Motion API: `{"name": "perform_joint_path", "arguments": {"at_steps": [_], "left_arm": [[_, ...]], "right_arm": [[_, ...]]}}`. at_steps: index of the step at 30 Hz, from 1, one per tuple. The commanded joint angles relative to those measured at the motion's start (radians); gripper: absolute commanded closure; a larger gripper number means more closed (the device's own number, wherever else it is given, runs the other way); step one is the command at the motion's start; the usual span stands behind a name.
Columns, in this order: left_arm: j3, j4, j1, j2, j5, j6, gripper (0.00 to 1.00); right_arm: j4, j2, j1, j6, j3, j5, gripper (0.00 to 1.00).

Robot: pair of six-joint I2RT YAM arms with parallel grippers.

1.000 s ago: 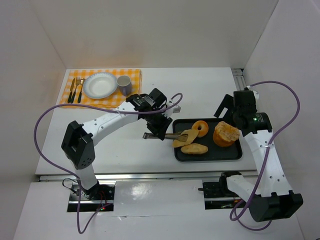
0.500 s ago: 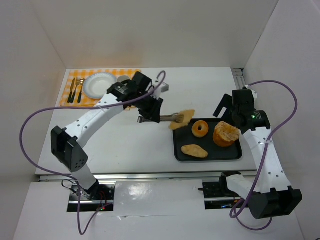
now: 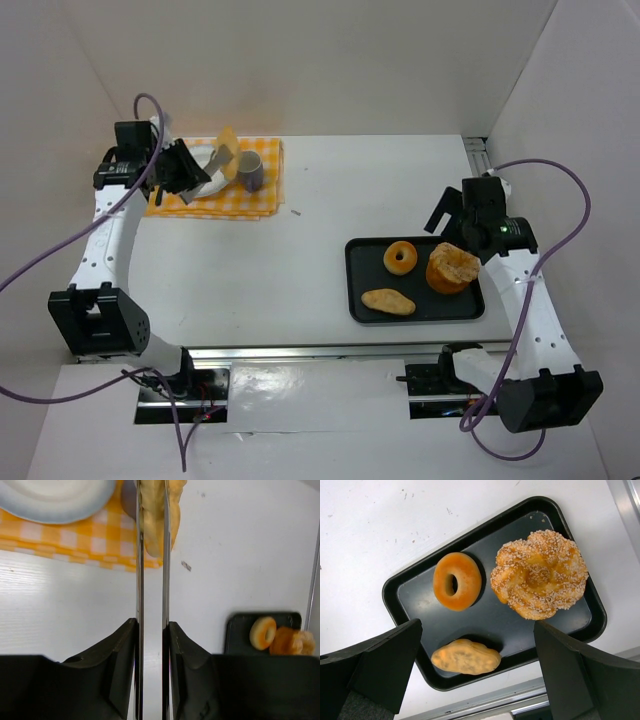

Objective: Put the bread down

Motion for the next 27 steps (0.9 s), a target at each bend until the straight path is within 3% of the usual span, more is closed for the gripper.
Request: {"name": "perform_joint_path", "arguments": {"at_steps": [1,5,15,18,19,21,27], "left_arm": [[0.0,0.148,0.072,-0.03,0.004,-0.107,1.0],[-0.039,0.277,0.175,0.009,0.05,-0.158,1.0],[0.122,0.196,0.218,0.284,0.05,-0.138,0.99],[0.122,0.196,0.218,0.318,0.039,-0.138,0.86],[0.131,0.185,0.218,0.327,0.039,-0.138,0.65],[0.168,0.138,0.218,0.359,0.056,-0.115,0.43],[0.222,0.085,0.209,0.32,-0.022,-0.079,0.34]], "right_arm": [[0.064,0.012,-0.002,-0.012,0.012,-0.019,0.0],[0.073,0.032,-0.002,-0.012,0.012,-0.028,0.0],[0.064,0.032,-0.002,-0.021,0.012,-0.008,0.0],[0.064,0.032,-0.002,-0.021,0.012,-0.008,0.0],[0.064,0.032,-0.002,-0.021,0.012,-0.008,0.0],[0.055,0.032,-0.002,-0.021,0.012,-0.008,0.0],[0.055,0.022,-0.002,-0.012,0.022,-0.008,0.0]]}}
